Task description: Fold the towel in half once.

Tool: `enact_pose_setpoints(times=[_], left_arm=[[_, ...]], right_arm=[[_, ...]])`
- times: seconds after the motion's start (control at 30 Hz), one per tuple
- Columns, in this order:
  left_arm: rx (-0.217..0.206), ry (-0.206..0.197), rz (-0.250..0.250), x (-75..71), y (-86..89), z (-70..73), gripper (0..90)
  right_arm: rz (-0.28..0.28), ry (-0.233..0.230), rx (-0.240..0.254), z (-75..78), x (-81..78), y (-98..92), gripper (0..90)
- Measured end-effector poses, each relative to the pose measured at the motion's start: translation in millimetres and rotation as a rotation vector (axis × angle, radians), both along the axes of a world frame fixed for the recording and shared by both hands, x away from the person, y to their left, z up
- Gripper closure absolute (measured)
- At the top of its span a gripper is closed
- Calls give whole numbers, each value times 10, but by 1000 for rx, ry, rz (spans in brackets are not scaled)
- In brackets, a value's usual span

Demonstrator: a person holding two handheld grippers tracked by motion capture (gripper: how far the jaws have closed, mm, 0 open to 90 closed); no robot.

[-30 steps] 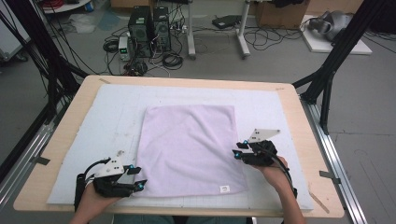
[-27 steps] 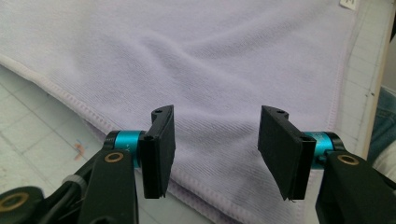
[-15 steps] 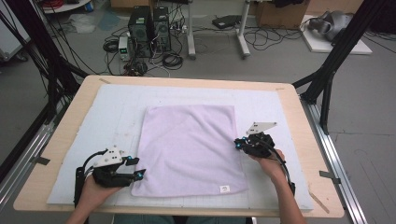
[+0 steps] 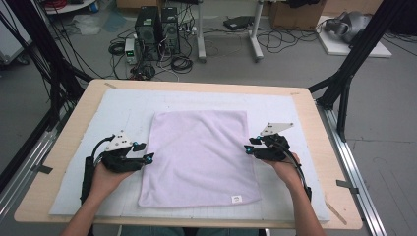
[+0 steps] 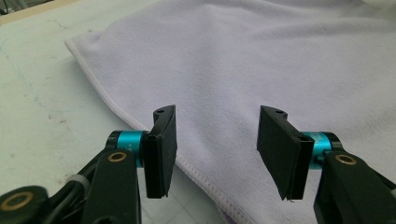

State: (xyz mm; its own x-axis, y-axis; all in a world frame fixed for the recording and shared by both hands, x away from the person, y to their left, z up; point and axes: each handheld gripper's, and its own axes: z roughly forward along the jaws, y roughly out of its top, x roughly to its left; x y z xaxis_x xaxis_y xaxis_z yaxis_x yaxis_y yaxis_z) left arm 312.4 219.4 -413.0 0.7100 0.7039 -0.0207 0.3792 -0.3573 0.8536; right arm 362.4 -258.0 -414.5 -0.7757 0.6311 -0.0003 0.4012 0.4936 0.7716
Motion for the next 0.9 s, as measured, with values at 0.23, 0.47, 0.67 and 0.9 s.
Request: enact_pose_setpoints(times=[0.23,0.47,0.67,0.9], left_arm=[[-29,-2,31,205,-6,74,475],[-35,-3,74,552,-2,155,509],[-51,-8,94,712,7,230,512],[-64,-5,128,818,87,292,511]], right_arm=[[-1,-1,16,37,75,42,506],[-3,-11,9,150,286,113,478],[-11,-8,17,227,465,159,450],[-24,-22,41,250,530,159,441]])
